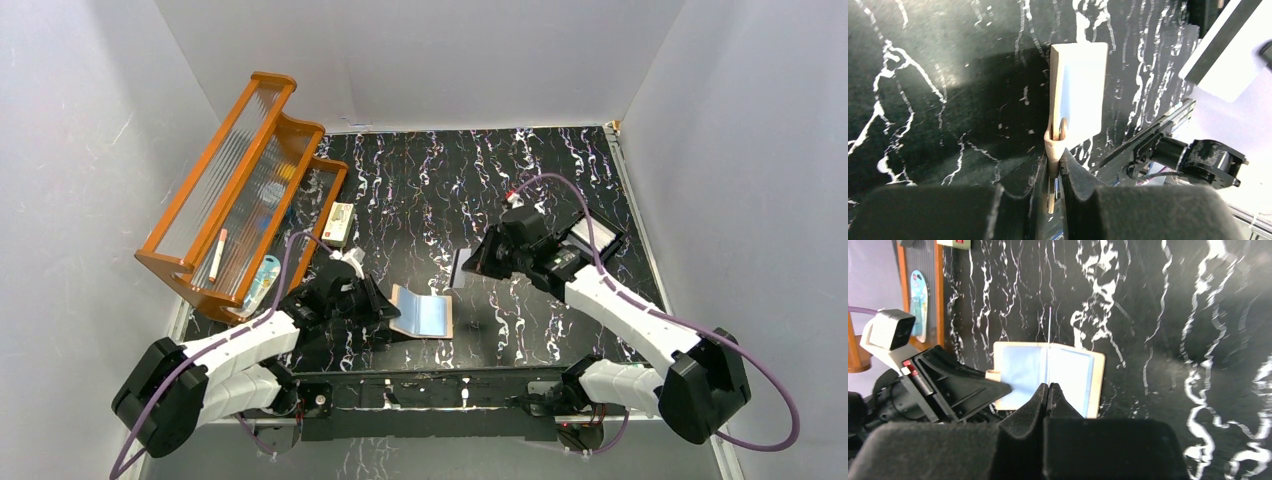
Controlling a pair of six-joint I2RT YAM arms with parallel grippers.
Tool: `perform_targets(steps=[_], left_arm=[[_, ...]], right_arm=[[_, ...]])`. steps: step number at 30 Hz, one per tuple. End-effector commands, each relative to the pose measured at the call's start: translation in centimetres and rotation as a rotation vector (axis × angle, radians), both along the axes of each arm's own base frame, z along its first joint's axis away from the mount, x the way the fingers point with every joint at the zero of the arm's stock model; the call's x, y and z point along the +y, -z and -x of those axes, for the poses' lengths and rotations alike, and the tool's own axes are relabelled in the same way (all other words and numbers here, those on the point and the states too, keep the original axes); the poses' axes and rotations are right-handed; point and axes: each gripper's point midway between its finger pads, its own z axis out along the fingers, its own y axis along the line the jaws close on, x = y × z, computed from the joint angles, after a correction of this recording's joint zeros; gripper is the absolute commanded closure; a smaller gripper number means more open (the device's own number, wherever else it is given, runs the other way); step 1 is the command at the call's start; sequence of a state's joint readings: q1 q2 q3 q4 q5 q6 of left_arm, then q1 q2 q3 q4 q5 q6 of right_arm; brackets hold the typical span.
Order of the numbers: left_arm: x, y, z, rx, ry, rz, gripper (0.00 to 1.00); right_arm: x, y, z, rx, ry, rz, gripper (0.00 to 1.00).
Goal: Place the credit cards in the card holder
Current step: Insert the credit card into the card holder.
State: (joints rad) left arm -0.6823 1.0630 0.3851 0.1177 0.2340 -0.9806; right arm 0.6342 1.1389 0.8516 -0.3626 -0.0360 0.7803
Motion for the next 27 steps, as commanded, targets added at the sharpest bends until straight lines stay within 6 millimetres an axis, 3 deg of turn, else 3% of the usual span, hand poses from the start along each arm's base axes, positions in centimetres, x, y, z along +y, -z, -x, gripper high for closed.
perform_targets(steps=[1,4,13,17,21,27], left_arm=[[0.2,0.7,0.0,0.013,-0.03,0.019,0.86],[0.7,1.5,0.6,0.029,-0.025,-0.002,0.77],[2.1,3.4,2.4,0.078,0.006,-0.079,0.7],[2.7,3.5,2.7,0.071,0.017,-0.11,0.61],[3.4,3.4,2.7,0.056,0.029,-0.157,0.62],[3.7,3.5,3.0,0.054,0.042,-0.17,0.78]], right_arm=[[4.2,-1.1,0.7,0.071,-0.008,-0.3,1.0],[4.9,0.6,1.1,0.119,-0.012,-0.323,1.0],[6.3,5.1,2.3,0.276,0.014,-0.315,1.0],[6.9,6.6,2.6,0.309,0.009,-0.294,1.0],[7.0,8.4,2.9,0.34,0.002,-0.256,1.0],[7.2,9.8,3.3,0.301,-0.104,-0.215,1.0]])
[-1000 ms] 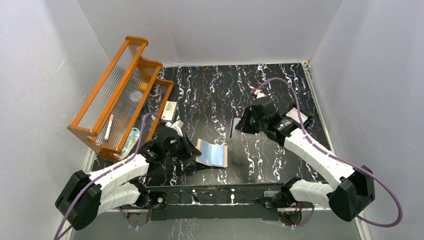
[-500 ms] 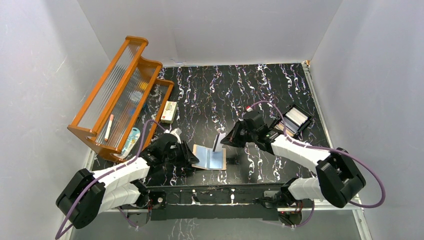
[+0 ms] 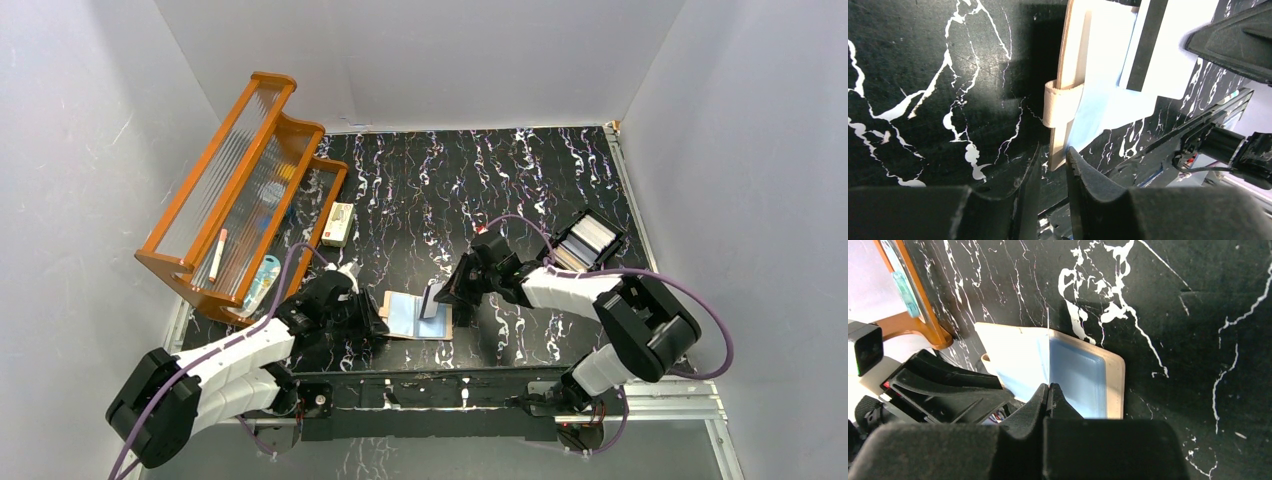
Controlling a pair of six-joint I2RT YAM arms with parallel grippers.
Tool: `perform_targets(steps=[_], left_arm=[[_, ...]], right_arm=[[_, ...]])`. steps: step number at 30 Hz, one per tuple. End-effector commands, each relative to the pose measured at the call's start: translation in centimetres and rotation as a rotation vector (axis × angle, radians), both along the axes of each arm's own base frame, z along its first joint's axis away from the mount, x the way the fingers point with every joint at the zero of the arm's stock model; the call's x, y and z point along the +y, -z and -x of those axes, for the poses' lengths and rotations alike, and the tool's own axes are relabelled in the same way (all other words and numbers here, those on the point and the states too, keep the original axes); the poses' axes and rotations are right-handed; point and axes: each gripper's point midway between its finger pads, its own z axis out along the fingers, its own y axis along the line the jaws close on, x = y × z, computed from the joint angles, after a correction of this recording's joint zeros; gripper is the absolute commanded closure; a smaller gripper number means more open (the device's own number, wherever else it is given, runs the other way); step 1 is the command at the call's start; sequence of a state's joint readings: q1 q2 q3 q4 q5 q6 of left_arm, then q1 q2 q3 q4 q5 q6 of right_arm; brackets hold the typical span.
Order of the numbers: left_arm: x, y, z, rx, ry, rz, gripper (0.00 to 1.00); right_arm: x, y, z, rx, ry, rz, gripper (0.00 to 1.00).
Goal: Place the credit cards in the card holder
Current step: Insert the credit card into the card holder.
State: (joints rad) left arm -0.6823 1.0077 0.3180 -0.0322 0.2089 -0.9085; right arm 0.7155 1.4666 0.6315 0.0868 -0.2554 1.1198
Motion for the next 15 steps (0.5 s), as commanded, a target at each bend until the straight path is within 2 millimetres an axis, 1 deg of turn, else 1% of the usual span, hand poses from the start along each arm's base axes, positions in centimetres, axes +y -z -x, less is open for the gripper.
perform_targets(steps=[1,3,5,6,7,8,9,13,15], left_arm=[[0.5,-0.3,0.0,-0.017,0.016,-0.031,0.79],[0.7,-0.2,0.0,-0.019,0.023,-0.045,0.79],[0.9,-0.1,0.1,-0.019,0.03,-0.061,0.76],[1.0,0.0,0.2,-0.015,0.035,-0.068,0.77],[1.0,0.1,0.2,-0.012,0.038,-0.069,0.82],[1.0,0.2,0.3,-0.008,0.04,-0.068,0.85],[0.9,0.2,0.3,-0.006,0.047,-0.065,0.86],[0.7,0.3,0.5,-0.002,0.058,-0.054,0.87],[0.6,0.3,0.5,-0.003,0.055,-0.049,0.85]], right_arm=[[0.9,-0.3,-0.1,-0.091,-0.105,-0.032,1.0],[1.3,-0.1,0.3,-0.097,-0.148,-0.054,1.0],[1.8,-0.3,0.9,-0.103,-0.191,-0.105,1.0],[2.1,-0.4,1.2,-0.112,-0.209,-0.128,1.0],[2.2,-0.4,1.4,-0.119,-0.221,-0.145,1.0],[2.3,-0.4,1.6,-0.13,-0.231,-0.16,1.0],[2.3,-0.4,1.7,-0.139,-0.238,-0.169,1.0],[2.2,0.2,2.0,-0.144,-0.247,-0.156,1.0],[2.2,0.4,2.1,-0.141,-0.251,-0.158,1.0]])
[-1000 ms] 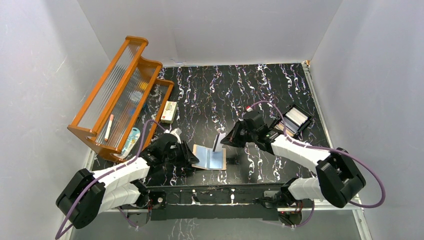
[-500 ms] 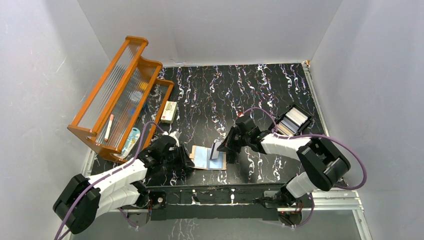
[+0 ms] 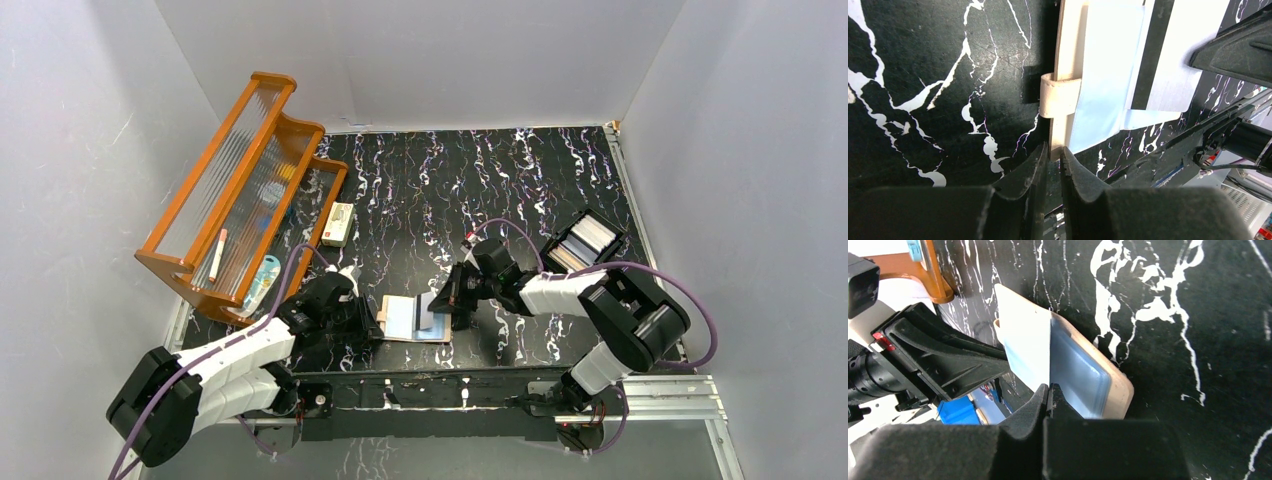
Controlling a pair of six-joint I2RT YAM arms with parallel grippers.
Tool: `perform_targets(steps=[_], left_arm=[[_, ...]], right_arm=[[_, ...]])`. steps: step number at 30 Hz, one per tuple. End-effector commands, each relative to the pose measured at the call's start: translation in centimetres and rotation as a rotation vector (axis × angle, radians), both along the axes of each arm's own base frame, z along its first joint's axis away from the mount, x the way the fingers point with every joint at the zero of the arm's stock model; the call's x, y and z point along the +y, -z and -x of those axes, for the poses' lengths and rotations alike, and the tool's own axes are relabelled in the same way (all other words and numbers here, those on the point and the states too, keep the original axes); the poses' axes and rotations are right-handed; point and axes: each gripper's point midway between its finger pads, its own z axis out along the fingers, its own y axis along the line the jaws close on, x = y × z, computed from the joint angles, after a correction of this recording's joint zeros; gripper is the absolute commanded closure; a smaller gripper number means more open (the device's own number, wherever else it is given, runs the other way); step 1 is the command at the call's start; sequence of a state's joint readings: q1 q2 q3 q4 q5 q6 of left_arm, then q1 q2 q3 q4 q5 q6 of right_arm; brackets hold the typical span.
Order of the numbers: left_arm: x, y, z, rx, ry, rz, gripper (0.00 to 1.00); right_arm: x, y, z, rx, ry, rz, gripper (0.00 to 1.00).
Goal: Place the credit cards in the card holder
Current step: Insert the credit card into the card holder.
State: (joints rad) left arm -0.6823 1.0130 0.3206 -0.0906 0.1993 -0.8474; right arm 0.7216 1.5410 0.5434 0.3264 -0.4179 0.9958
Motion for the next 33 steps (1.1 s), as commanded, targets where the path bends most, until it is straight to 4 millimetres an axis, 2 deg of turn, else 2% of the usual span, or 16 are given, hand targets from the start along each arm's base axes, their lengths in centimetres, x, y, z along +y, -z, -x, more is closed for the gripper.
perform_targets(steps=[1,5,15,26,33], left_arm=[[-0.4,-0.7,-0.3,-0.012,0.014,0.02,0.85],[-0.5,-0.7,-0.3,-0.012,0.014,0.027,0.84],[-0.8,-1.2,-0.3,-0.016,0.02,0.047,0.81],[-0.8,-0.6,0.0,0.003,0.031,0.036,0.85],[-0.8,-0.5,0.0,0.007,0.029,0.034,0.87]], right_arm=[[1.1,-0.8,0.0,-0.062,-0.051,-0.062,1.0],[1.5,-0.7,0.3,-0.027,-0.043,-0.085,1.0],[1.3,-2.8,-0.7,-0.069,-0.022,-0.06,1.0],[2.1,-2.2,-0.5,-0.052,-0.037,-0.121,1.0],[2.0,-0.5,0.1,-0.035,-0.047,-0.095,1.0]])
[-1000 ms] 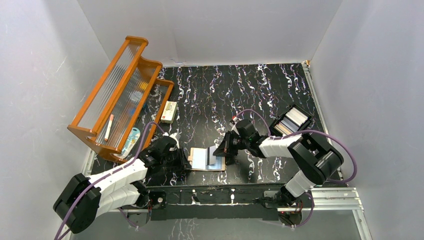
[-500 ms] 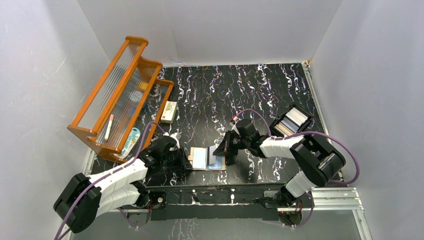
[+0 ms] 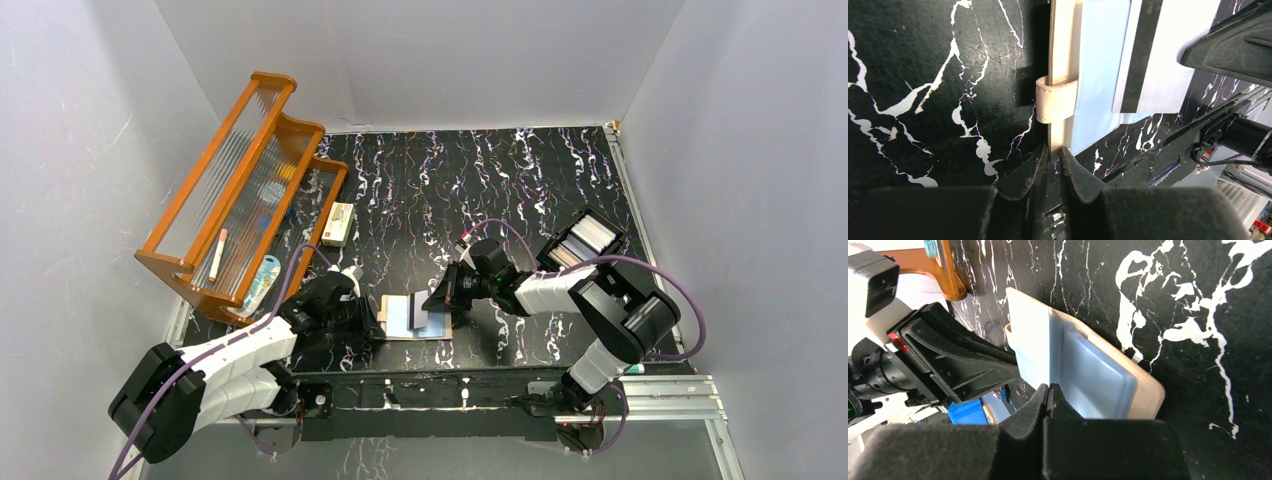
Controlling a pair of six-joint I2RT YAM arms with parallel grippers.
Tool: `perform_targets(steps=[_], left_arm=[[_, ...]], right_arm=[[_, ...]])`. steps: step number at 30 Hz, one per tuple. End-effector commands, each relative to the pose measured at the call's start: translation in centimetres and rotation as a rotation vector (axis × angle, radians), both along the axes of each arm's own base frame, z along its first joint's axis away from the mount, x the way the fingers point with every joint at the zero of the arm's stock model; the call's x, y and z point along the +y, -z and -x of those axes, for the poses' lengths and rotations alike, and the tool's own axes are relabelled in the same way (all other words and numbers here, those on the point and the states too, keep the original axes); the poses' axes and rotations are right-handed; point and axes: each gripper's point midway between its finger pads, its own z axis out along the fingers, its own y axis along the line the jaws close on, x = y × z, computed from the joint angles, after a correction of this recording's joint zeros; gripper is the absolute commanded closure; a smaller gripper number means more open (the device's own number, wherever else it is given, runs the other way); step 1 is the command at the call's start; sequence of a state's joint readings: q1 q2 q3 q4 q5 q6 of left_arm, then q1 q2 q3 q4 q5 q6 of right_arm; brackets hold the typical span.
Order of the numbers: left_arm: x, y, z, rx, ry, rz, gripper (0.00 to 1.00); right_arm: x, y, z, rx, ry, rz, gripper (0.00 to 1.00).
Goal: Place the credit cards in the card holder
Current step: Insert the credit card into the card holder.
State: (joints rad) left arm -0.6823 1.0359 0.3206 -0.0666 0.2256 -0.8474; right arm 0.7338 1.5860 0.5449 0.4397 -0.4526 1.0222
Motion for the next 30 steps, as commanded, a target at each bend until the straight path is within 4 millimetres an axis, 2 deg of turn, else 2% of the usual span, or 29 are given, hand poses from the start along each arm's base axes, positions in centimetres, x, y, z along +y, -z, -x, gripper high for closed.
perform_targets(steps=[1,11,20,30], left_arm=[[-0.3,-0.5,-0.2,-0.005,0.012,0.016,0.88],[-0.2,-0.3,-0.1,-0.004,0.012,0.011,0.89],[-0.2,-0.3,-0.1,-0.008,0.016,0.008,0.9],[0.2,0.0,0.1,-0.002,0.01,-0.009,0.89]], right_arm=[[0.5,0.3,0.3,-0.015,-0.024,-0.022,1.0],[1.4,0.9,1.4,0.001,-0.052,-0.036,0.97],[1.4,1.4,1.8,0.006,-0.057,-0.026,0.97],[0.1,0.6,0.6,-0.069,0.011,0.039,1.0]])
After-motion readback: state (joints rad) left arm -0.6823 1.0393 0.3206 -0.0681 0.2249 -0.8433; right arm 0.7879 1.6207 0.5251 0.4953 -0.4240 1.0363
